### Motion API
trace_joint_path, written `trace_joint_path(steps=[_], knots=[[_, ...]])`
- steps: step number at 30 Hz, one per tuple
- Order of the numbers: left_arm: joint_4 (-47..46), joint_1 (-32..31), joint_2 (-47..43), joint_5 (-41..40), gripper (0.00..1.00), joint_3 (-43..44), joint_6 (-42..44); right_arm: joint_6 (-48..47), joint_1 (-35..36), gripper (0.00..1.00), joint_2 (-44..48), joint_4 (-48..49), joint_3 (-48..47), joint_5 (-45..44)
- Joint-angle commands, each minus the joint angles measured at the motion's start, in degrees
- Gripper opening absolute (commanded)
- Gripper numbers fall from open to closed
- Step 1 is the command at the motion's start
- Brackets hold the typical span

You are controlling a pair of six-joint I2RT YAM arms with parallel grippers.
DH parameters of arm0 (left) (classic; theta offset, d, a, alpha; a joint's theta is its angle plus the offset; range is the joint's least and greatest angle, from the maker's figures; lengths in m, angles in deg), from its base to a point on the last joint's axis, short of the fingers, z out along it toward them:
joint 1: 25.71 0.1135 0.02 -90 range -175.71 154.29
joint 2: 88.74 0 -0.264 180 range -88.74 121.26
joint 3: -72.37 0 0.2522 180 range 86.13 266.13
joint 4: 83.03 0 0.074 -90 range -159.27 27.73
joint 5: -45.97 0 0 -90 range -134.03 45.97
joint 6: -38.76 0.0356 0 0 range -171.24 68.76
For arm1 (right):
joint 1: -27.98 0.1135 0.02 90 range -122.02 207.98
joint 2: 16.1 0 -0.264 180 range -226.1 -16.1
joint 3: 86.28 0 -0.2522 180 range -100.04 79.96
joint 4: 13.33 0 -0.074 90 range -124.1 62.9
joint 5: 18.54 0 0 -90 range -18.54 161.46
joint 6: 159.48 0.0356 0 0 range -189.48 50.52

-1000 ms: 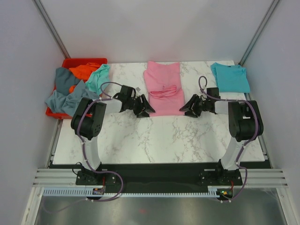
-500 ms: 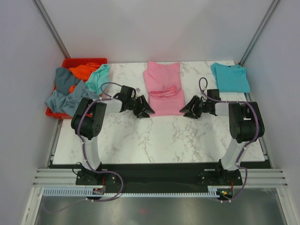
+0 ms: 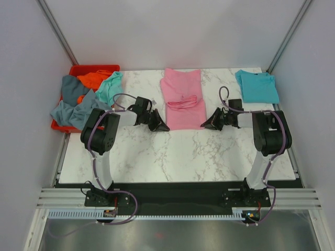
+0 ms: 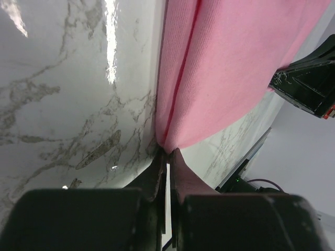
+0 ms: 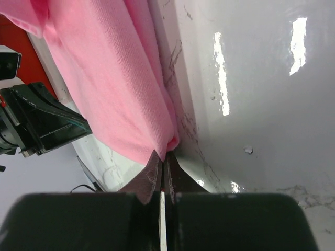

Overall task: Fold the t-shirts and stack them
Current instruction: Fold the tshirt

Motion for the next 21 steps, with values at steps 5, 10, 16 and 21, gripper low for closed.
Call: trace_joint_path(steps=[5, 10, 16, 21], knots=[[0.73, -0.67, -4.12, -0.18, 0.02, 0.46, 2.82, -0.70, 0.05, 0.00, 4.10, 1.56, -0.45, 0.57], [0.11, -0.76, -11.32, 1.85, 0.02, 1.51, 3.62, 0.44, 0.05, 0.00, 10.69, 1.13, -1.50, 1.98], [1.96, -2.68, -19.76, 1.85, 0.02, 0.38, 5.46, 1.59, 0.05, 0.00, 17.64, -1.07, -0.71, 2.68], [2.75, -5.06, -24.86, 1.50, 0.02, -2.70, 6.95, 1.15, 0.05, 0.00, 23.08, -2.48, 1.92, 2.59]])
